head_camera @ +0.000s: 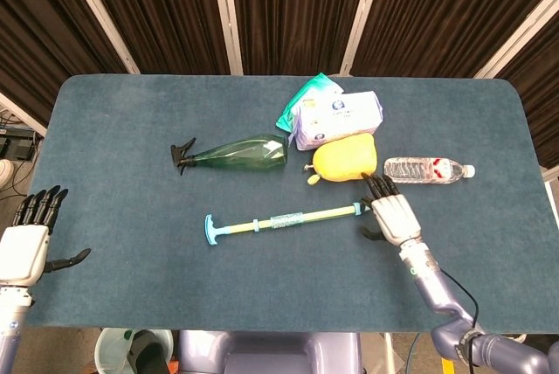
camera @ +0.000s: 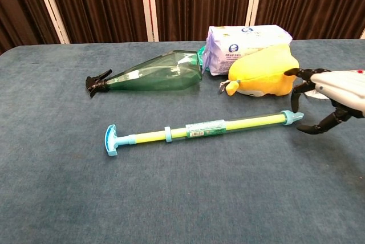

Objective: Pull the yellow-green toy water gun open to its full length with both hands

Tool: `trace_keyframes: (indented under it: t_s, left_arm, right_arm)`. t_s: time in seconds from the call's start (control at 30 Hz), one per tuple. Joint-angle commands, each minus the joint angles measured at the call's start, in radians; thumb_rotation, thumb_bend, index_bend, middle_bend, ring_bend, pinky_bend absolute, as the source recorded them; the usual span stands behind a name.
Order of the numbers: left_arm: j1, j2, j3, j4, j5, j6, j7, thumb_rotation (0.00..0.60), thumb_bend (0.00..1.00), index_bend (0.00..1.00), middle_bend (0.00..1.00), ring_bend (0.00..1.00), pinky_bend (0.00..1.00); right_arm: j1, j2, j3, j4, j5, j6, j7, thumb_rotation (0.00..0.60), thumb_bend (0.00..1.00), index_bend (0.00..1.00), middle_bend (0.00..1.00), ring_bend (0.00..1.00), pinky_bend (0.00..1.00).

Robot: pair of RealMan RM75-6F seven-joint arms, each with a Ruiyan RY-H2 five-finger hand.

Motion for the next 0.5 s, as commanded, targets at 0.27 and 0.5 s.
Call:
trace_keyframes:
  t_s: [0.27,0.5]
  left_arm:
    - [-0.002,-0.002,0.003,0.004,-0.002,-0.012,-0.001,0.600,0.07,0.00,0.03,0.00,0.06]
    - [-0.004,0.002,-0.004,0.006,-0.014,-0.020,-0.020,0.600,0.07,0.00,0.04,0.00,0.06]
  right_arm:
    - [0.051,-0.035,0.014,0.016,0.028,-0.045,-0.031,0.600,0.30,0.46,0.02,0.00,0.04]
    - [0.084,-0.058,0.025,0.043,0.043,-0.063,-0.034,0.600,0.30,0.46,0.02,0.00,0.04]
